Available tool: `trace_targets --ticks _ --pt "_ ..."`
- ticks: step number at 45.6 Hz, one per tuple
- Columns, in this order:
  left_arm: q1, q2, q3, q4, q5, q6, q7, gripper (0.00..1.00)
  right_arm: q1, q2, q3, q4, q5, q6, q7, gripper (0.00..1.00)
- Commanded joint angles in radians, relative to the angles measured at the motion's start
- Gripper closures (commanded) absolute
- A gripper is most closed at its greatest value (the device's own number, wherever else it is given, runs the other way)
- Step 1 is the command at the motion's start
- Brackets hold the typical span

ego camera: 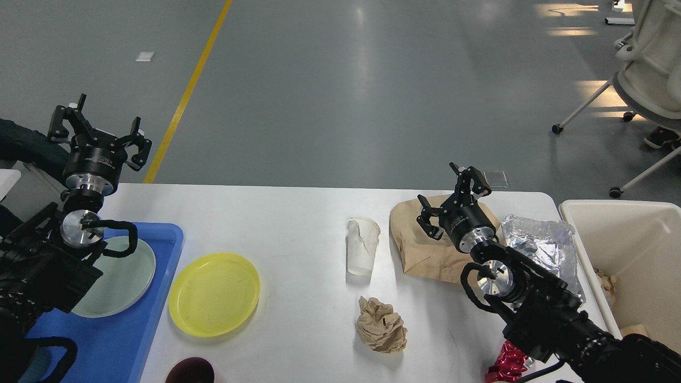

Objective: Tidy desktop
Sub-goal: 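Move the left gripper over the blue tray toward the pink mug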

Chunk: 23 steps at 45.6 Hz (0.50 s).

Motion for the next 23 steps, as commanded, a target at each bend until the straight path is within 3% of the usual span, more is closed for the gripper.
trace_targets --ticks 1,23 --pt "0.001 -0.002 0.0 0.0 0.0 0.001 -0.001 0.04 0.0 0.0 0.0 -0.001 0.0 0.0 0.0 0.0" --pt "0.04 -0.024 0.0 0.0 0.0 0.008 0.005 0.04 0.0 0.0 0.0 -0.001 0.0 0.0 0.0 0.0"
